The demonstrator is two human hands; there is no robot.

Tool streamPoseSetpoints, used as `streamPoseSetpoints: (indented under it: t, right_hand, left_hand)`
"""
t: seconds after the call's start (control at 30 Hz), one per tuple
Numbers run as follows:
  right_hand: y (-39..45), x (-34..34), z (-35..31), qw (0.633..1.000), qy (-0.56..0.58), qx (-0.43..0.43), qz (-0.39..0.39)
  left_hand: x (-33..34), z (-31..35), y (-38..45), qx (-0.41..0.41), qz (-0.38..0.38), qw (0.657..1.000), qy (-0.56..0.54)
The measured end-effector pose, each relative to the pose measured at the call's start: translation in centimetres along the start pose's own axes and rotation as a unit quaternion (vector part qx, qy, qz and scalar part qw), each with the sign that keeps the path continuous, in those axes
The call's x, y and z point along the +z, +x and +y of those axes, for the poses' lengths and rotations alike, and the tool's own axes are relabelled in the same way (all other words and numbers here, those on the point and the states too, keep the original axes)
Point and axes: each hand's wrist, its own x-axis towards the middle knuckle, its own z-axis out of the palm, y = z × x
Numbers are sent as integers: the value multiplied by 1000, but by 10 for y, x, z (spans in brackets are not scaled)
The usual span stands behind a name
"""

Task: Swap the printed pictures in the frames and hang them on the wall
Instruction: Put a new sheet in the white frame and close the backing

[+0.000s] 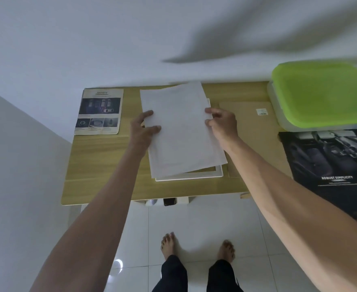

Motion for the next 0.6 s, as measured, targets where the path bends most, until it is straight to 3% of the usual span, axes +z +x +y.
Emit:
streamPoseSetpoints:
  t: [0.27, 0.6]
  right_hand:
    - [-4, -1, 54, 992, -119, 45, -18]
    - [13, -5, 59, 979, -201, 21, -12]
  left_hand:
    - [13, -44, 4, 31, 26, 968, 249]
    - [29, -51, 15, 65, 32, 936, 344]
